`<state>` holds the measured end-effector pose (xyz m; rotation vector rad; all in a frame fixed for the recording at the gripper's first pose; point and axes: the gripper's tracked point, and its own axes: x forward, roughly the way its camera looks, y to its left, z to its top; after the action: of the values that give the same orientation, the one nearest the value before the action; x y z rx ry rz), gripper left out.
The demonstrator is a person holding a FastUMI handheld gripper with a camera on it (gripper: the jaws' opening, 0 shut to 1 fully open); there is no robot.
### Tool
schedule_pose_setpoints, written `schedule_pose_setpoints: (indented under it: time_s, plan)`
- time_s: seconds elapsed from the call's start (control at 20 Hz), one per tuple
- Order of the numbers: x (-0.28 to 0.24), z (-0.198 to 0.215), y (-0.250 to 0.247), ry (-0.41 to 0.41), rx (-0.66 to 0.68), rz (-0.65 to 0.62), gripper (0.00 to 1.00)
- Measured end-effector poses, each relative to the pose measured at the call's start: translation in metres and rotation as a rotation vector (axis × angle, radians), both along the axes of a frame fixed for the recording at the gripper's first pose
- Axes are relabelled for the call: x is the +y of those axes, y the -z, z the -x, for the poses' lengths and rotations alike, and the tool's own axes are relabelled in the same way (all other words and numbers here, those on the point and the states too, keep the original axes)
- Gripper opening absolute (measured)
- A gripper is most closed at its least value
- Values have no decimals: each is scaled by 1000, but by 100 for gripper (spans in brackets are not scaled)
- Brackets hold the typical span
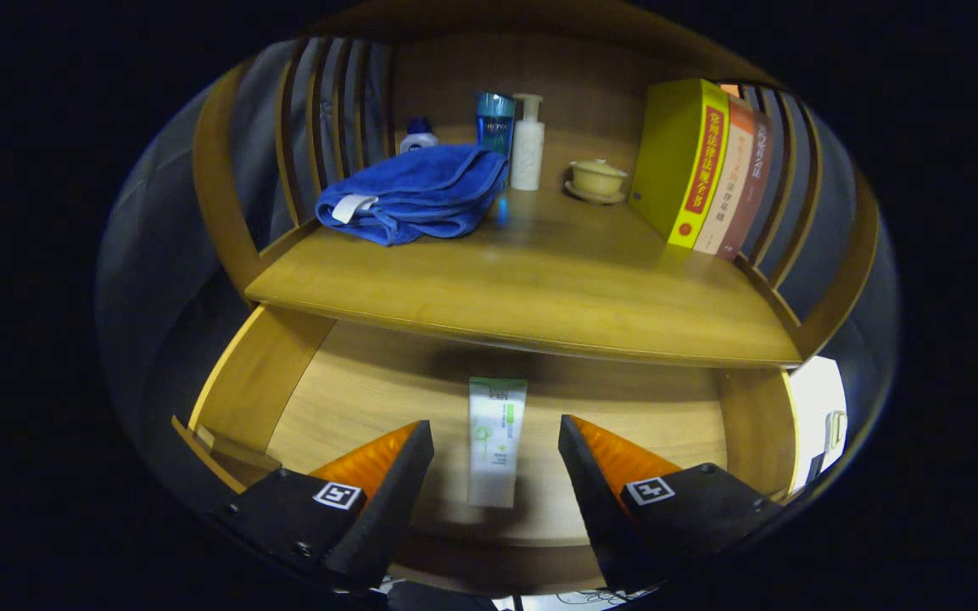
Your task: Pull open the drawer, take out the items inside it, and place them on the countertop above the cabinet.
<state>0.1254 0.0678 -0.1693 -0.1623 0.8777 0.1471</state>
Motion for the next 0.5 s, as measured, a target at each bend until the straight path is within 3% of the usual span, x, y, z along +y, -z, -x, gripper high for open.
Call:
schedule_pose_setpoints:
  time_s: [0.5]
  plan:
    - [-1, -5, 50, 92, 247, -27, 98]
